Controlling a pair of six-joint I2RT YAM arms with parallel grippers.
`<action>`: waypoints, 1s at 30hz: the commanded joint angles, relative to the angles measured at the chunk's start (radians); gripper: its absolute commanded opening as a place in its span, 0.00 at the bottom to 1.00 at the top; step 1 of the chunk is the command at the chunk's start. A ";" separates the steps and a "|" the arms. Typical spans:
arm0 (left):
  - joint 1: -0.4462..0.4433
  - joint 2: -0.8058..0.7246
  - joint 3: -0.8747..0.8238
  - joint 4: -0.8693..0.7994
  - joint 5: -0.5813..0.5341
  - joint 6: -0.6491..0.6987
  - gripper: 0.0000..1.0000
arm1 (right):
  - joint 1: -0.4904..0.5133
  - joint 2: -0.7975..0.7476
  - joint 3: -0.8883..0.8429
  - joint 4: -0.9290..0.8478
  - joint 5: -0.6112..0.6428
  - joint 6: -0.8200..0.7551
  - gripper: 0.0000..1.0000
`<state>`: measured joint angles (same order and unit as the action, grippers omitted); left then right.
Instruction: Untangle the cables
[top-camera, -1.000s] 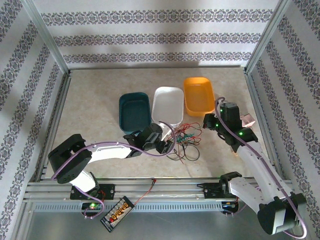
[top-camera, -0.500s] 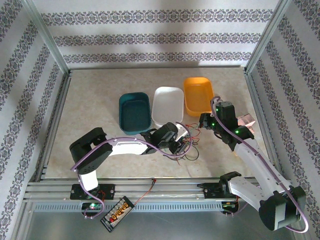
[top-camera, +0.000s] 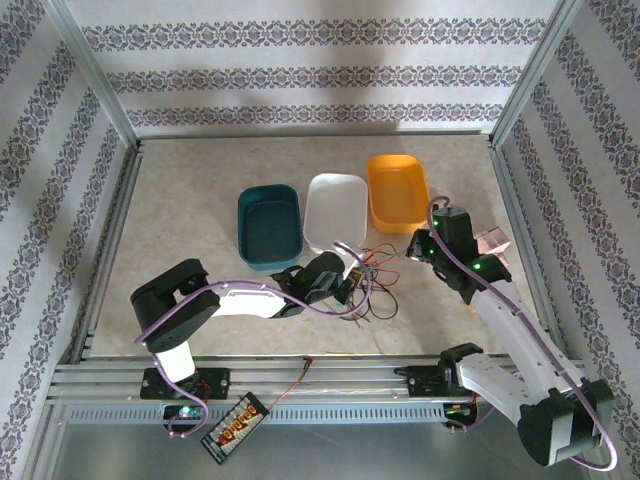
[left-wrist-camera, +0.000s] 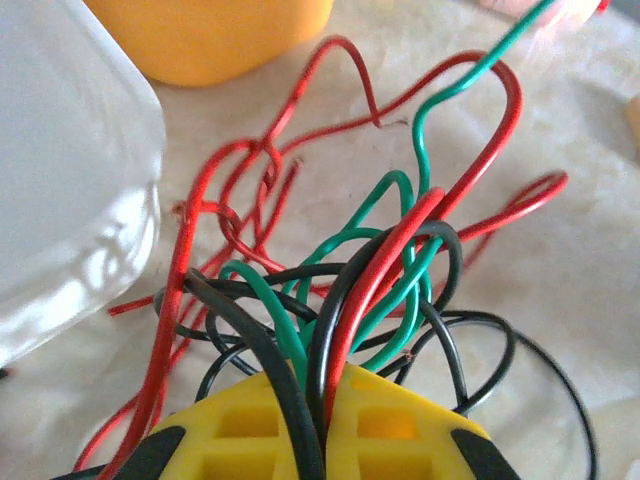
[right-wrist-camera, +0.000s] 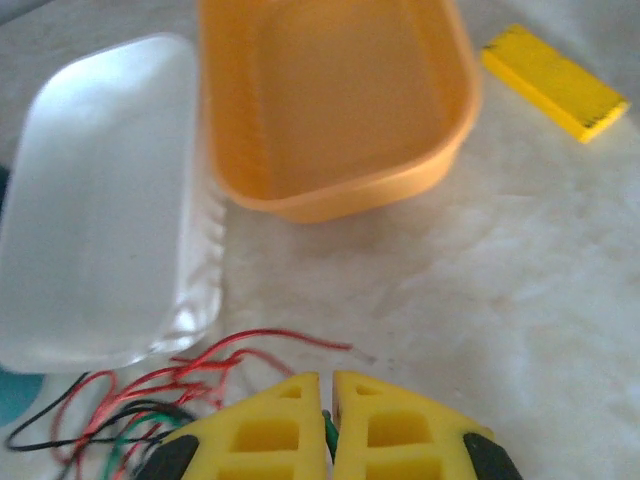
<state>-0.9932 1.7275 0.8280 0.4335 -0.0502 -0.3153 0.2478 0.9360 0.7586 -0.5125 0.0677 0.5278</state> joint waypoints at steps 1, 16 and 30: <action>0.012 -0.069 -0.088 0.077 -0.064 -0.078 0.00 | -0.069 -0.031 -0.020 -0.078 0.195 0.043 0.00; 0.070 -0.242 -0.240 -0.039 -0.203 -0.096 0.00 | -0.305 -0.011 -0.013 -0.089 0.118 0.010 0.00; 0.074 -0.199 -0.159 -0.058 -0.167 -0.039 0.00 | 0.107 0.157 0.039 -0.091 0.164 -0.172 0.00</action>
<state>-0.9340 1.5143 0.6361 0.3862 -0.2070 -0.3599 0.3168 1.0676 0.7734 -0.5869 0.1711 0.4084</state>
